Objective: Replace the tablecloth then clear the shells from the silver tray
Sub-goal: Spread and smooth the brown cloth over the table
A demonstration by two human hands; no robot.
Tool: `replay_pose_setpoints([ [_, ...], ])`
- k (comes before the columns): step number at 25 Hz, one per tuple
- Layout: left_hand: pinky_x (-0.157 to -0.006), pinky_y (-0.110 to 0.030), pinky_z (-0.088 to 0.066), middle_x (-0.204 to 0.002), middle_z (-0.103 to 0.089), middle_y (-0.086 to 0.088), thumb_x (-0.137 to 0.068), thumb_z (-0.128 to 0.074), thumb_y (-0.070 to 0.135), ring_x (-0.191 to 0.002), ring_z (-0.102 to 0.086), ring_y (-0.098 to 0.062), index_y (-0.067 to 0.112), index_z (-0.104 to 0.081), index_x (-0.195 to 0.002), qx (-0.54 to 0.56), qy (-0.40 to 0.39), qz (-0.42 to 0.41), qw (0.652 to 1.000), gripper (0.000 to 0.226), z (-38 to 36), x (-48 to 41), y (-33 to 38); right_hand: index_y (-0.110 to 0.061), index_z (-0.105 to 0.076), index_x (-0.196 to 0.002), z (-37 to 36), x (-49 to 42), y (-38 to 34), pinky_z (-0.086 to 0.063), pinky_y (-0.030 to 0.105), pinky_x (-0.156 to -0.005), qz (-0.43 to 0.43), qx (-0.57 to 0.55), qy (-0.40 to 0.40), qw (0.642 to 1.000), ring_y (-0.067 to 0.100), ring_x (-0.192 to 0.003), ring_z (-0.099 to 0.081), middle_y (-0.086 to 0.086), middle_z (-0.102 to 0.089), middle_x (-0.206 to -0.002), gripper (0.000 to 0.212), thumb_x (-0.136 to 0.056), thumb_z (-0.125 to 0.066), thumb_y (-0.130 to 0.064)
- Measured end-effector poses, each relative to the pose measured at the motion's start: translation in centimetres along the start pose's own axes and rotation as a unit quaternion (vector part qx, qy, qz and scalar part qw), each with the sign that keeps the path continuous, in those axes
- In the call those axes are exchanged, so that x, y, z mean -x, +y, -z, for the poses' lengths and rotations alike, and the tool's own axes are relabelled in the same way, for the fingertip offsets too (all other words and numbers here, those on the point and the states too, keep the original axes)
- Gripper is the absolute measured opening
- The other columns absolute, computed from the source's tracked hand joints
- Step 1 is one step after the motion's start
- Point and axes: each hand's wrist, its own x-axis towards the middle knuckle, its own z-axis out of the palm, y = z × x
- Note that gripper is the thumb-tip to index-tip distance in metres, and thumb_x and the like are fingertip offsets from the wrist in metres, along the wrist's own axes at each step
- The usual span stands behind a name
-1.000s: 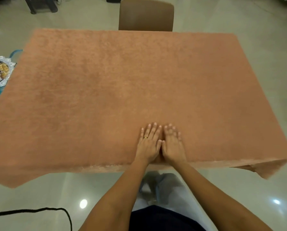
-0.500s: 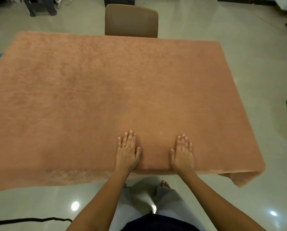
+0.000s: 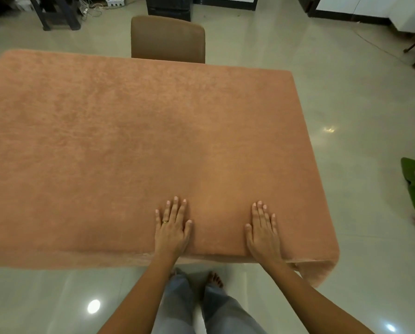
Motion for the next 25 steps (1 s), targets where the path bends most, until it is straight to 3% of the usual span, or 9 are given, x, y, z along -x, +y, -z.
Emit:
replay_pose_setpoints([
  [2,-0.115,-0.042,0.006,-0.157,-0.019,-0.005,-0.09,-0.021,0.046,-0.146,-0.015,-0.027,0.018,-0.026,-0.15,0.02,0.005,0.021,1.0,0.066,-0.1,0.0,2.0,-0.005,-0.014,-0.15,0.0,0.0,-1.3,0.0,0.038,-0.119,0.001,-0.021,0.007,1.0,0.018,-0.146,-0.003,0.01,-0.012,-0.158,0.062,-0.097,-0.02,-0.036],
  [7,-0.115,-0.045,-0.005,-0.153,-0.033,-0.004,-0.097,-0.026,0.04,-0.143,-0.022,-0.021,0.023,-0.033,-0.147,0.024,-0.016,-0.067,0.997,0.053,-1.7,1.1,7.2,-0.011,-0.022,-0.149,-1.8,0.8,-6.4,-0.006,0.041,-0.117,0.087,-0.018,-0.022,0.996,0.017,-0.146,-0.013,0.004,-0.021,-0.157,0.058,-0.096,-0.029,-0.033],
  [10,-0.116,-0.046,-0.009,-0.153,-0.032,-0.001,-0.096,-0.03,0.042,-0.143,-0.023,-0.02,0.025,-0.033,-0.147,0.011,0.003,-0.071,0.997,0.055,-2.2,1.3,6.5,-0.014,-0.023,-0.15,-1.2,0.5,-2.9,-0.007,0.043,-0.117,0.075,-0.006,-0.005,0.997,0.015,-0.145,-0.014,0.001,-0.022,-0.156,0.059,-0.096,-0.029,-0.038],
  [14,-0.117,-0.045,-0.007,-0.155,-0.027,0.001,-0.095,-0.032,0.043,-0.145,-0.02,-0.02,0.027,-0.031,-0.148,0.003,0.01,-0.072,0.997,0.056,-2.2,1.3,6.8,-0.015,-0.021,-0.151,0.8,0.5,5.5,-0.004,0.043,-0.119,-0.016,0.005,0.001,1.0,0.014,-0.145,-0.013,0.002,-0.023,-0.157,0.063,-0.094,-0.021,-0.042],
  [19,-0.114,-0.052,-0.016,-0.144,-0.046,-0.007,-0.081,-0.038,0.036,-0.137,-0.037,-0.027,0.017,-0.055,-0.131,-0.014,0.037,-0.014,0.999,0.056,-2.2,0.9,8.5,-0.009,-0.009,-0.152,3.4,1.6,12.7,-0.003,0.04,-0.12,-0.073,-0.009,-0.007,0.997,0.017,-0.147,-0.002,0.007,-0.01,-0.159,0.069,-0.092,-0.008,-0.045],
  [22,-0.113,-0.054,-0.02,-0.137,-0.053,-0.013,-0.083,-0.038,0.031,-0.133,-0.042,-0.033,0.006,-0.06,-0.122,0.016,0.064,0.055,0.996,0.051,-3.0,0.3,14.2,-0.005,-0.013,-0.15,3.1,0.8,10.3,-0.003,0.039,-0.12,-0.019,-0.043,-0.011,0.999,0.024,-0.147,-0.007,0.011,-0.011,-0.158,0.068,-0.093,-0.017,-0.041],
  [25,-0.114,-0.045,-0.009,-0.146,-0.043,-0.009,-0.093,-0.033,0.034,-0.136,-0.038,-0.029,0.013,-0.047,-0.139,0.083,0.078,0.039,0.993,0.053,-5.1,0.6,21.6,-0.005,-0.021,-0.149,2.1,0.6,8.1,-0.005,0.04,-0.117,0.085,-0.04,-0.034,0.995,0.023,-0.146,-0.013,0.008,-0.013,-0.156,0.063,-0.093,-0.029,-0.034],
])
